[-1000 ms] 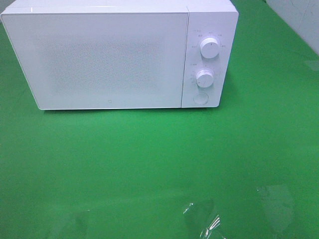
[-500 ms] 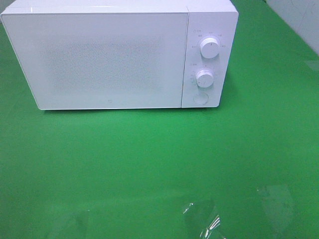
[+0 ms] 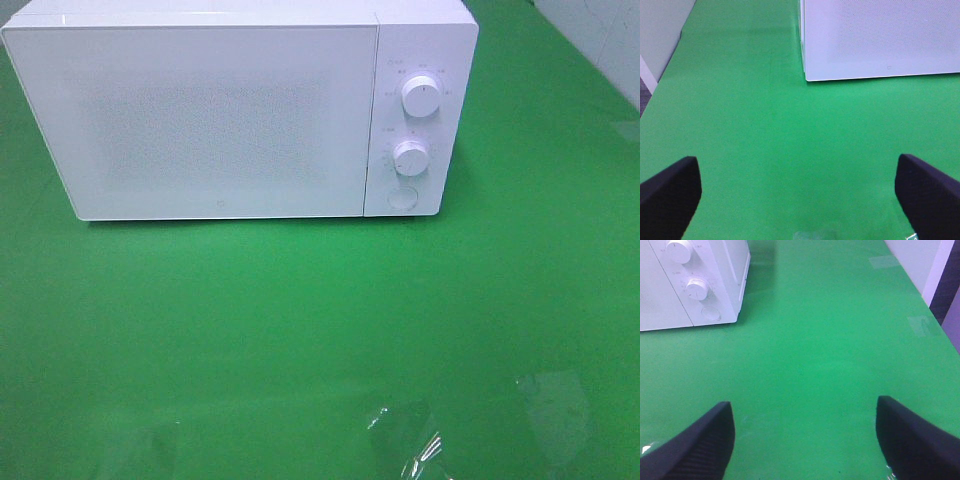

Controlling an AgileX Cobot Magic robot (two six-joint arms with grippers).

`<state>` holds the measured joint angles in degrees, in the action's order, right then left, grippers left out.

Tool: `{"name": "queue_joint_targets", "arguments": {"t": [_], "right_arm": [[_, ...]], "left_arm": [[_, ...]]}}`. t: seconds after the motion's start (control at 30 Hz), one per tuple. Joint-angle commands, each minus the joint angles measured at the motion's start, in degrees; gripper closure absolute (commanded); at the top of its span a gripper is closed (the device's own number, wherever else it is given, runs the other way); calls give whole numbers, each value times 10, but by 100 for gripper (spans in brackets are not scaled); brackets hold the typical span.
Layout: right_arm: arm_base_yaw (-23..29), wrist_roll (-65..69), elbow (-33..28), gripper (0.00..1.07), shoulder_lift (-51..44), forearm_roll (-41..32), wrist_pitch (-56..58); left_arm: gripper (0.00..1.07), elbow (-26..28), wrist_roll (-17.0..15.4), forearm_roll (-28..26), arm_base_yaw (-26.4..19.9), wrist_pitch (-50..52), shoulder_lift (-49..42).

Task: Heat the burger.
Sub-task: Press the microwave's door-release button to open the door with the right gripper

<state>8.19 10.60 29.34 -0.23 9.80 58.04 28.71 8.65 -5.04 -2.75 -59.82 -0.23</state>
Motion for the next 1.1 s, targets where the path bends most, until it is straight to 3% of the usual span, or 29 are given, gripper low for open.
{"name": "queue_joint_targets", "arguments": {"t": [0.03, 0.47, 1.1], "right_arm": [[-2, -7, -1, 31, -15, 1, -5], [-2, -9, 13, 31, 44, 3, -56], [-2, -7, -41, 31, 262, 2, -390]], "left_arm": [[9, -1, -5, -2, -1, 1, -10], [9, -1, -5, -2, -1, 1, -10], [9, -1, -5, -2, -1, 1, -10]]}}
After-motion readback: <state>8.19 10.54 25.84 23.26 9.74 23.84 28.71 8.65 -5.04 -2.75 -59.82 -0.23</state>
